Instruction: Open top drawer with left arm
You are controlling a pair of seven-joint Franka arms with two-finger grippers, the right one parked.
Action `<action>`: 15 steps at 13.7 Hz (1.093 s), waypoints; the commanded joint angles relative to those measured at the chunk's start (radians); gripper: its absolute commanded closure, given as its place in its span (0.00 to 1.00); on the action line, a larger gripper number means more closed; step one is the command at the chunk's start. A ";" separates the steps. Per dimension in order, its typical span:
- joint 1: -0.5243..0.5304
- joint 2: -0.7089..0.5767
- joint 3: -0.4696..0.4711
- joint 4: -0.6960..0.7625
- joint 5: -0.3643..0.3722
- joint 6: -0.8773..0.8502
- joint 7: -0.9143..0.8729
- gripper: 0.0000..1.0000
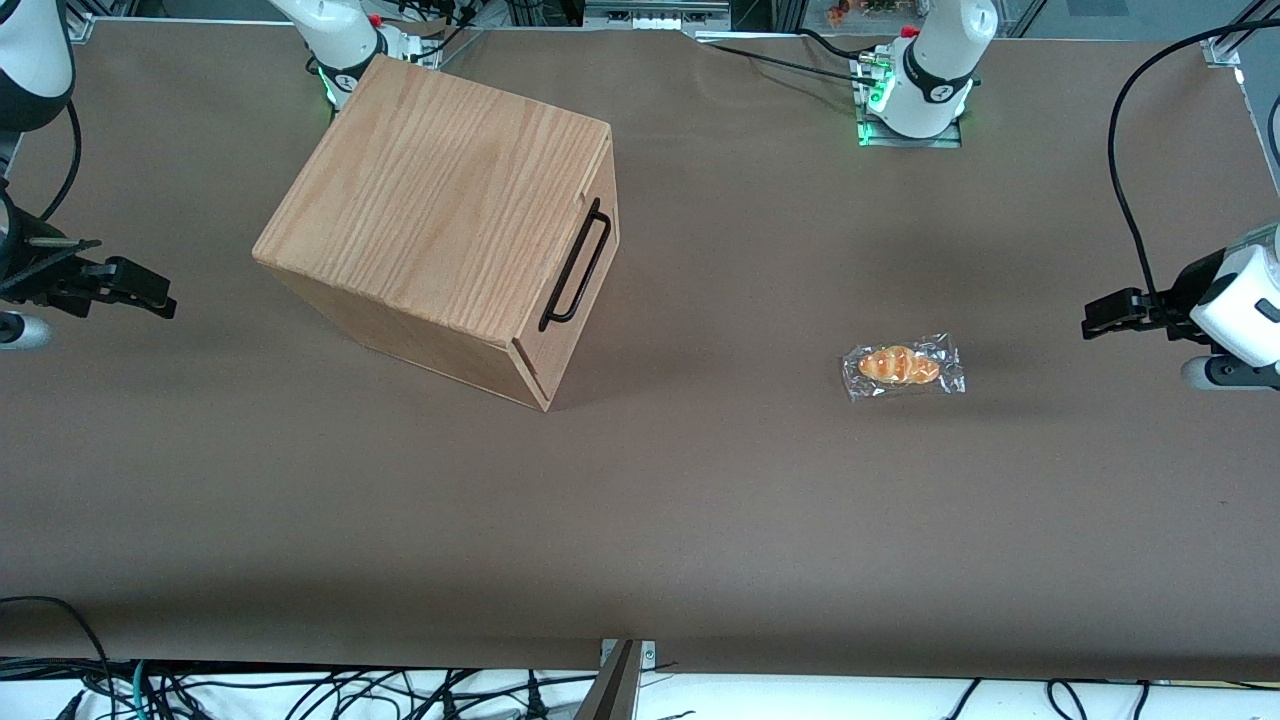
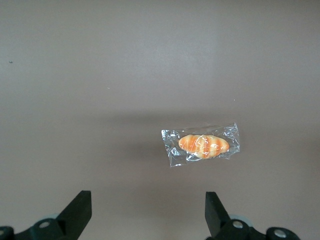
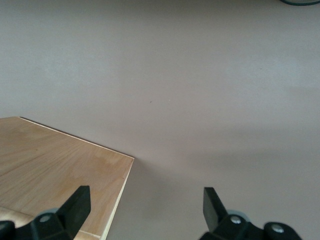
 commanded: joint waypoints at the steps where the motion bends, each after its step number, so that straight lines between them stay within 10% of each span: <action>1: 0.002 -0.008 -0.001 0.006 0.015 0.002 -0.004 0.00; 15: 0.000 -0.008 -0.004 0.008 0.004 0.002 -0.004 0.00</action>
